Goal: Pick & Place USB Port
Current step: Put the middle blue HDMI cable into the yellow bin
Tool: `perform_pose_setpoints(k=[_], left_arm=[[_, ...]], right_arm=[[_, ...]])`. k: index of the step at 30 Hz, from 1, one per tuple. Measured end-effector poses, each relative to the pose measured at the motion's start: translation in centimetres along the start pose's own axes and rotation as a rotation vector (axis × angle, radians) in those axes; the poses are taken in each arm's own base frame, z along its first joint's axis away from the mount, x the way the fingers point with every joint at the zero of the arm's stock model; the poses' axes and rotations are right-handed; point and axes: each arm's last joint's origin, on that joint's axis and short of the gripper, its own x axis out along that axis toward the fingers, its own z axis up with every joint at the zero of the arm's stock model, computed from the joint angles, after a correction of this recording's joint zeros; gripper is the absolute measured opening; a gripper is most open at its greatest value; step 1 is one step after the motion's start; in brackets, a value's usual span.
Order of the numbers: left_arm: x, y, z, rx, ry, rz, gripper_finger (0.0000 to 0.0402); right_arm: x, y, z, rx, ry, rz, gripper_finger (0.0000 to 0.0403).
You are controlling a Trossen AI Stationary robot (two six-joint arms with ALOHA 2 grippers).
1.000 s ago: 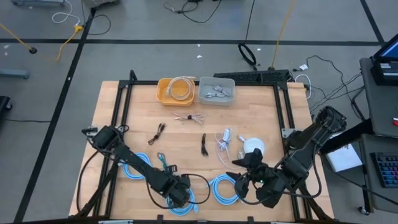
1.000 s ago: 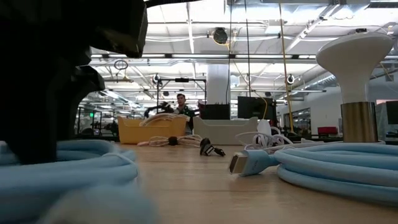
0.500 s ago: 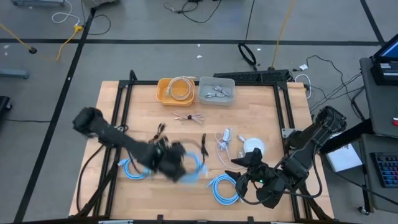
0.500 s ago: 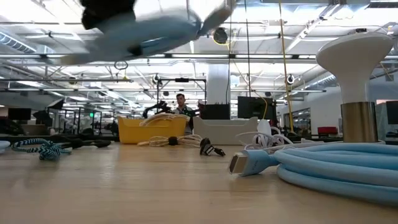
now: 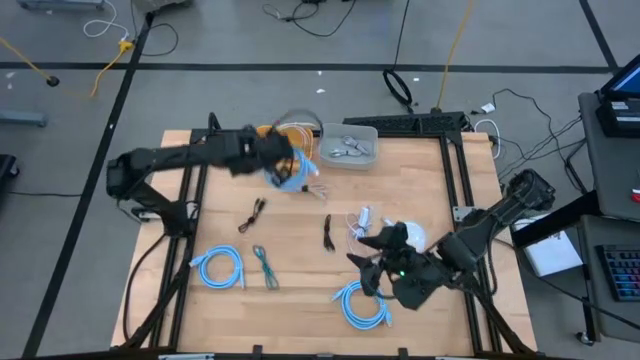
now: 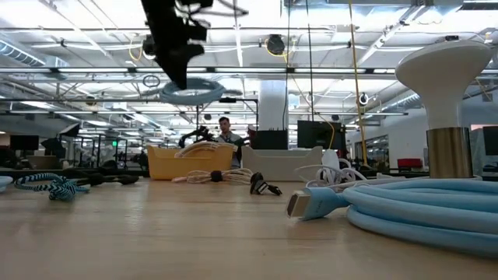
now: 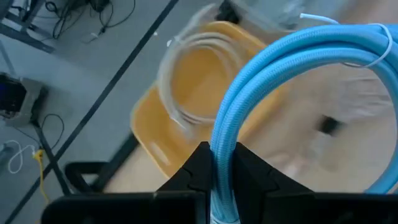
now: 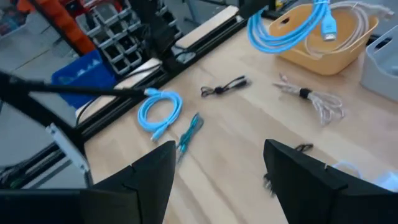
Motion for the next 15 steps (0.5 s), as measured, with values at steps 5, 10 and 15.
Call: perform_pose_setpoints(k=[5, 10, 15], left_arm=[[3.5, 6.2, 1.8, -0.040, -0.039, -0.032, 0.0035], [6.1, 10.8, 2.3, -0.108, -0.083, -0.091, 0.0035], [8.8, 11.1, 1.9, -0.053, -0.049, -0.141, 0.0035]], right_arm=[[1.6, -0.8, 1.4, 0.022, -0.027, -0.051, 0.0238], [3.0, -1.7, 2.6, 0.057, -0.053, -0.100, 0.0238], [4.0, -2.3, 3.7, 0.073, -0.080, -0.123, 0.0238]])
